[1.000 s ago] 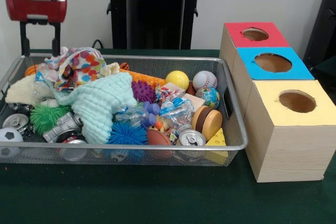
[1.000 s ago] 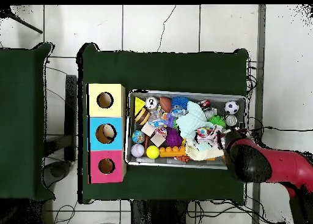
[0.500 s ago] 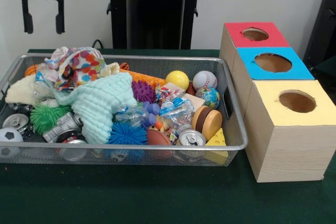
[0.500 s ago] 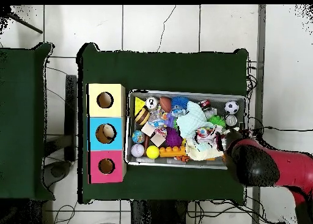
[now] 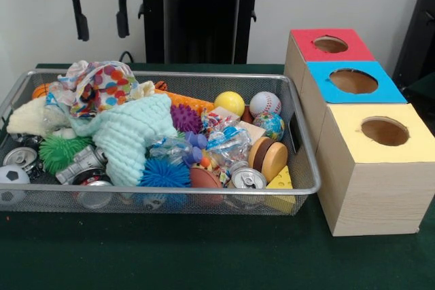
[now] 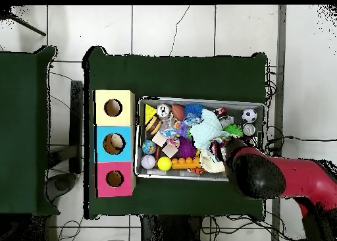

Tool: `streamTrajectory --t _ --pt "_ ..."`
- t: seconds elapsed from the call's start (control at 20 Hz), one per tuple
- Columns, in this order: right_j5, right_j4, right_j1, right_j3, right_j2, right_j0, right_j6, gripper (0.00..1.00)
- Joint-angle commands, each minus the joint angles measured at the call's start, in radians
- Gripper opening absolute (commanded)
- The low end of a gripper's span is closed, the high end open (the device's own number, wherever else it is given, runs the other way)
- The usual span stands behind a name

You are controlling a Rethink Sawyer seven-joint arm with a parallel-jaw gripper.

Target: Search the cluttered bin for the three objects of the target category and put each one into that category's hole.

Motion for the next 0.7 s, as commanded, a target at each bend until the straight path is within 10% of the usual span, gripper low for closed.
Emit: streamTrajectory --t 0.05,0.7 --pt "0.042 0.034 -0.005 0.077 0.054 0.03 -0.015 1.0" --pt "0.024 0.023 -0.005 0.078 0.031 0.051 -0.01 1.0"
